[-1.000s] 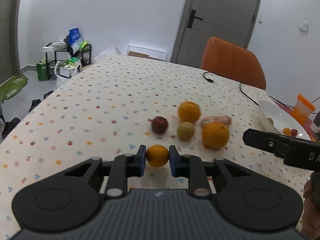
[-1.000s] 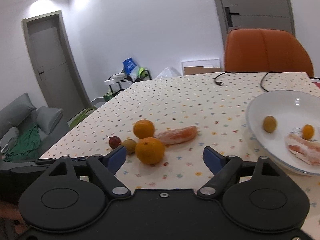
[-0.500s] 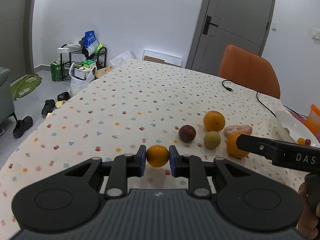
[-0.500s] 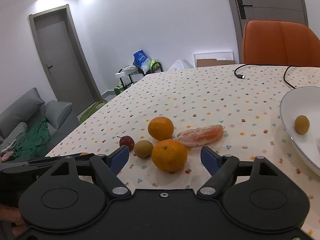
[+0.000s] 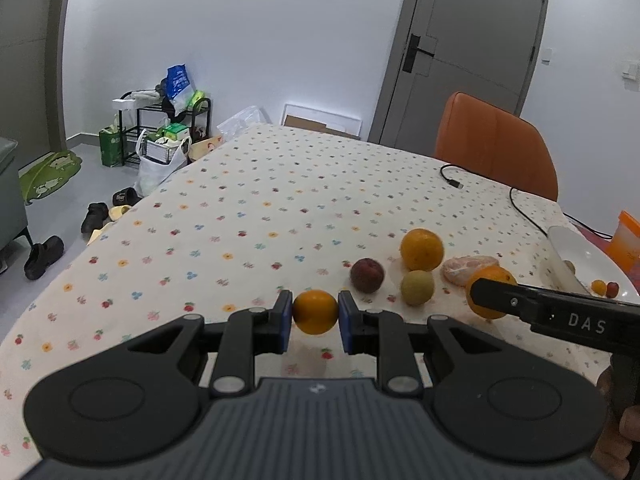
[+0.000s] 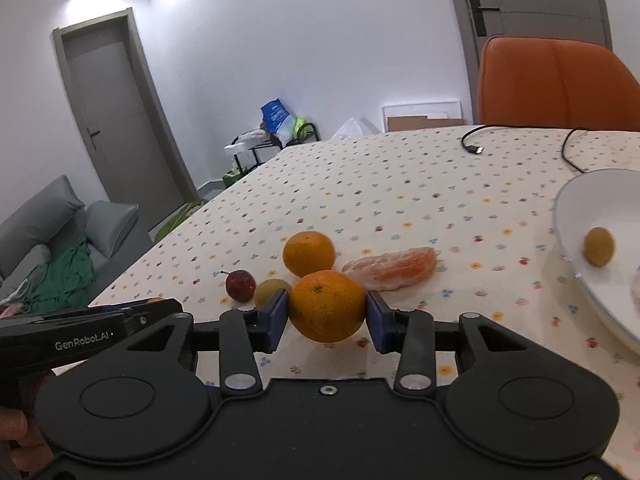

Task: Organize fruits
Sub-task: 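Grasp the large orange with the right gripper while the left gripper lifts the small orange, then carry both oranges over the white bowl and open both grippers to release them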

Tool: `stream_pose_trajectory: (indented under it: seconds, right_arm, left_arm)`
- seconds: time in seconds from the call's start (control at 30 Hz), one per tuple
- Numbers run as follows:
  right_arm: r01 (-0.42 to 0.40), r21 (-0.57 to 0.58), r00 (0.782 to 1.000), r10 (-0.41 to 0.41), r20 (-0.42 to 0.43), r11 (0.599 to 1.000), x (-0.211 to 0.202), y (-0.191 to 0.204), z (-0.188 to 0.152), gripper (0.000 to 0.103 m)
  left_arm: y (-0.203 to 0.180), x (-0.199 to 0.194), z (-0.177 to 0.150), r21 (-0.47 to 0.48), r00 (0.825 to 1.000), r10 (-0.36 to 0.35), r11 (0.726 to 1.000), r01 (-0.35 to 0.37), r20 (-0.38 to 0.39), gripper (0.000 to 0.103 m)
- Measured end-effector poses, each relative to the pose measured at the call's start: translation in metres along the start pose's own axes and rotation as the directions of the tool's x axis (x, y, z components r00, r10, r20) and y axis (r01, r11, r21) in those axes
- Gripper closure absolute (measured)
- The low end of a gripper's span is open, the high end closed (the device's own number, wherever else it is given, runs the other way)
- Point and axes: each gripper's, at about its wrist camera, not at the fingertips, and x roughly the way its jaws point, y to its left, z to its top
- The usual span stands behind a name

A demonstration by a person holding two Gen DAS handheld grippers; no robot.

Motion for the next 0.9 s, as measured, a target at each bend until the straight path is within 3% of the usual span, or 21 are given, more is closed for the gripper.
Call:
stream_pose_trajectory:
  seconds: [0.47,0.9]
  right_arm:
    - [0.106,0.056,0.992,-0.11,0.07,0.993,-0.045,-0.046,0.006,0.063]
    - [0.228,0.153,0.96,-0.248,0.132,0.962,-0.086,-0.108,0.002,0.063]
  left_arm:
    - [-0.057,0.01,0.011,0.09,0.995,-0.104,0.991,0.103,0.011,0.08]
    - [-0.117,0.019,0.012,0.189,0.98,-0.197,0.963,0.194,-0.003,0.08]
